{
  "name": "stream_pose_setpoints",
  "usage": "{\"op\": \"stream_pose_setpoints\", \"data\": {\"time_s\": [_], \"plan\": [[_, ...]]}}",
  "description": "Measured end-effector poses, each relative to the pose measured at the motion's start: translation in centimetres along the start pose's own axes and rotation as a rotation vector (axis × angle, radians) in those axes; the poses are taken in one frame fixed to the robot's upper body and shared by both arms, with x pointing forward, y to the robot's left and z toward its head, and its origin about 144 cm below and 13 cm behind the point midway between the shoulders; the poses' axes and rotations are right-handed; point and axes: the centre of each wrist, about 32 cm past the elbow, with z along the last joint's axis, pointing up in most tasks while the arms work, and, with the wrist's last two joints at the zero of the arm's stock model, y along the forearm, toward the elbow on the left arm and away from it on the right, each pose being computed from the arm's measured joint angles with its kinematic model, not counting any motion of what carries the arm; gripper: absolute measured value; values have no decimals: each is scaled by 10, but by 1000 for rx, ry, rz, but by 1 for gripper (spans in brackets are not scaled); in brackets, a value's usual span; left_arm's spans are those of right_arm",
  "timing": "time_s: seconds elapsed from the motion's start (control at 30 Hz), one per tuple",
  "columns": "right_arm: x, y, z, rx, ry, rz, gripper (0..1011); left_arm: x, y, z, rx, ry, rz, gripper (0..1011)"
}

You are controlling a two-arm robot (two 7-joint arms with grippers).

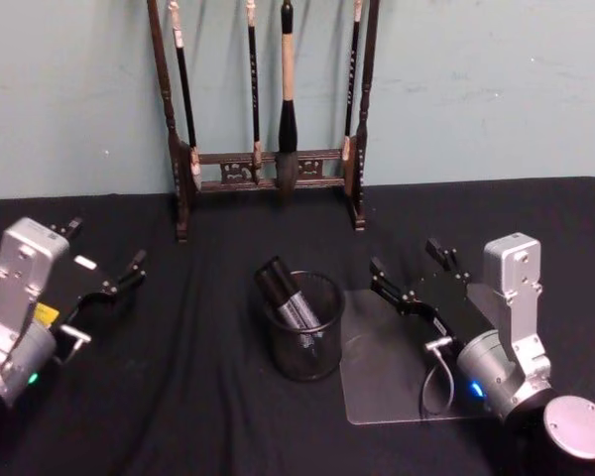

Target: Pick up the water-based marker from the table and place it into the pen holder.

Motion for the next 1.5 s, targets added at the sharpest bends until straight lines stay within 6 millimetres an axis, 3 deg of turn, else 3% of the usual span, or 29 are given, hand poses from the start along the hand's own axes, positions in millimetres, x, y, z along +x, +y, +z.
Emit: {"op": "stream_pose_setpoints", "data": {"time_s": [1.5], "plan": [[0,0,1,1,-2,0,1004,0,0,0,0,0,0,1009]]}}
